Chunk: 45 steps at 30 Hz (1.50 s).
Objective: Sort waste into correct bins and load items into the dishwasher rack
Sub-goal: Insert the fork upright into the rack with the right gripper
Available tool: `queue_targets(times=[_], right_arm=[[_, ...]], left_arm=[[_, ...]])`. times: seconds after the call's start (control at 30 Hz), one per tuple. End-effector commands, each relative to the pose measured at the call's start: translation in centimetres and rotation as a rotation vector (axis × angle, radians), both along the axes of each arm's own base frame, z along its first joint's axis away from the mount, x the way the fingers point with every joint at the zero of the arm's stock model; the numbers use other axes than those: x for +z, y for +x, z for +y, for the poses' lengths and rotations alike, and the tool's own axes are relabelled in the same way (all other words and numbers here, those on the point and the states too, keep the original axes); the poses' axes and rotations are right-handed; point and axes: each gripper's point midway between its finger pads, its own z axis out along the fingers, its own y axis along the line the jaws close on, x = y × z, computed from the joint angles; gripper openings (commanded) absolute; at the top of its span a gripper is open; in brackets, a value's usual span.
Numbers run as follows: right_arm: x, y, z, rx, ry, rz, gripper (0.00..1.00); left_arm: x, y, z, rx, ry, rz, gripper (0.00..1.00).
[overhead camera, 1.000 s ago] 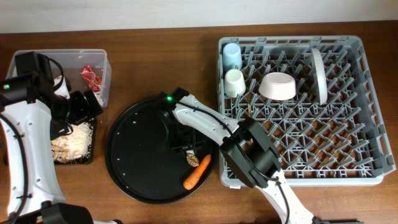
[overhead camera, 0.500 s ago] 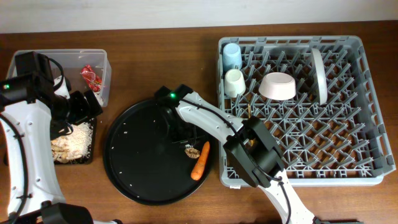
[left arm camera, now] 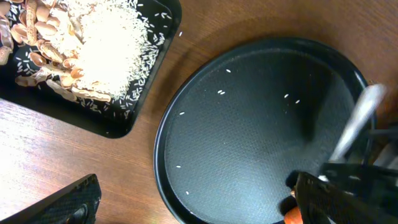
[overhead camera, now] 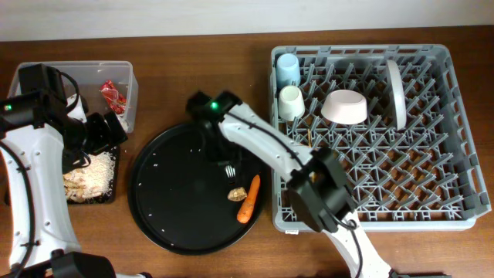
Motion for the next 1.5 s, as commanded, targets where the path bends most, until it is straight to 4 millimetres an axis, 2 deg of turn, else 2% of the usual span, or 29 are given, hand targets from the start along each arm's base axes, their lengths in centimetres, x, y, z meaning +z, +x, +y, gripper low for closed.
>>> queue_targets(times=[0.0, 0.07, 0.1, 0.23, 0.37, 0.47, 0.57, 0.7, 0.83, 0.97, 1.0, 1.3, 1.33, 1.4, 1.47], right_arm=[[9.3, 3.2, -1.4, -0.049, 0.081, -0.212, 0.13], [11.9, 3.8, -3.6, -0.09, 0.084, -0.243, 0.13], [12.8, 3.8, -5.4, -0.121, 0.069, -0.238, 0.13], [14.1, 3.4, -13.6, -0.232, -0.102, -0.187, 0.13], [14.0, 3.1, -15.5, -0.245, -0.048, -0.123, 0.12], [14.7, 1.7, -16.7, -0.256, -0.037, -0.108, 0.11], [16.0, -1.1, -19.0, -0.25, -0.074, -0.131, 0.12], [16.2, -4.0, -21.4, -0.236, -0.112, -0.186, 0.11], [13.6, -4.5, -21.3, -0.207, -0.061, -0.244, 0.11], [7.7, -3.9, -20.7, -0.156, -0.045, -0.228, 0.12], [7.1, -3.8, -20.8, -0.16, -0.044, -0.231, 0.12], [3.9, -2.2, -20.7, -0.182, -0.04, -0.242, 0.13], [3.4, -2.0, -20.7, -0.181, -0.045, -0.234, 0.22], [2.7, -1.8, -20.6, -0.18, -0.052, -0.22, 0.24], [2.3, -1.8, -20.7, -0.18, -0.061, -0.211, 0.34]], left_arm=[[0.2, 0.0, -0.1, 0.006, -0.006, -0.01, 0.99], [0.2, 0.0, -0.1, 0.006, -0.006, -0.01, 0.99], [0.2, 0.0, -0.1, 0.006, -0.006, -0.01, 0.99], [0.2, 0.0, -0.1, 0.006, -0.006, -0.01, 0.99], [0.2, 0.0, -0.1, 0.006, -0.006, -0.008, 0.99], [0.2, 0.0, -0.1, 0.006, -0.006, -0.008, 0.99], [0.2, -0.1, -0.1, 0.006, -0.007, -0.007, 0.99], [0.2, 0.0, -0.1, 0.006, -0.007, -0.009, 0.99], [0.2, 0.0, -0.1, 0.006, -0.007, -0.009, 0.99], [0.2, 0.0, -0.1, 0.006, -0.006, -0.009, 0.99], [0.2, 0.0, -0.1, 0.006, -0.006, -0.009, 0.99], [0.2, 0.0, -0.1, 0.006, -0.006, -0.01, 0.99], [0.2, 0.0, -0.1, 0.006, -0.006, -0.009, 0.99], [0.2, 0.0, -0.1, 0.006, -0.006, -0.009, 0.99], [0.2, 0.0, -0.1, 0.006, -0.007, -0.008, 0.99]])
